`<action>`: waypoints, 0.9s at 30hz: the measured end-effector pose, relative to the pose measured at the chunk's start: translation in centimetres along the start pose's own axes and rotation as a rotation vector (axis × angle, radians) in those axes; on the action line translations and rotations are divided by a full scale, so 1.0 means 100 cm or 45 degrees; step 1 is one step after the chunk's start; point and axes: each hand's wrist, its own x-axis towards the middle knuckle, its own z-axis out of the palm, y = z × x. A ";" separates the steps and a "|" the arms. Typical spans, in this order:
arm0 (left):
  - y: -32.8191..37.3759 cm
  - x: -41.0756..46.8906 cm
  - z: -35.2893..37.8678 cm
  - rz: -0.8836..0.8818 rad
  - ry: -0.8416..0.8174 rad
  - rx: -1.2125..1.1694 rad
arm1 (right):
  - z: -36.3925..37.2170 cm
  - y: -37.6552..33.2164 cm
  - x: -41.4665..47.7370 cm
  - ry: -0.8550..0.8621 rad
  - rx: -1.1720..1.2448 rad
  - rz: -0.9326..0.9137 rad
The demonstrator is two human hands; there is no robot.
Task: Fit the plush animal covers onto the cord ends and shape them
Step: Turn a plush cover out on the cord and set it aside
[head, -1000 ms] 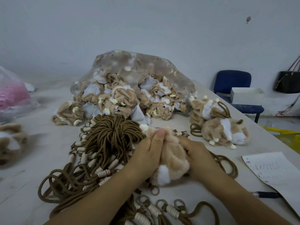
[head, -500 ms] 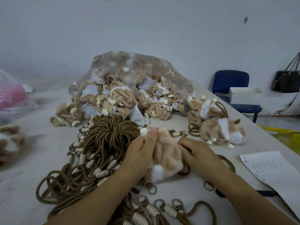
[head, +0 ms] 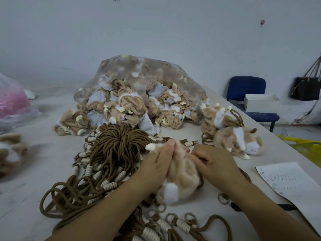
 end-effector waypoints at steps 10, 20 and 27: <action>0.001 -0.001 0.002 0.088 0.191 0.017 | 0.022 0.006 -0.006 -0.045 0.367 0.333; 0.009 0.002 -0.002 0.056 0.308 -0.070 | 0.020 0.020 -0.009 -0.079 0.369 0.339; 0.007 0.003 -0.002 0.051 0.364 -0.037 | 0.006 0.020 -0.005 -0.012 0.141 0.224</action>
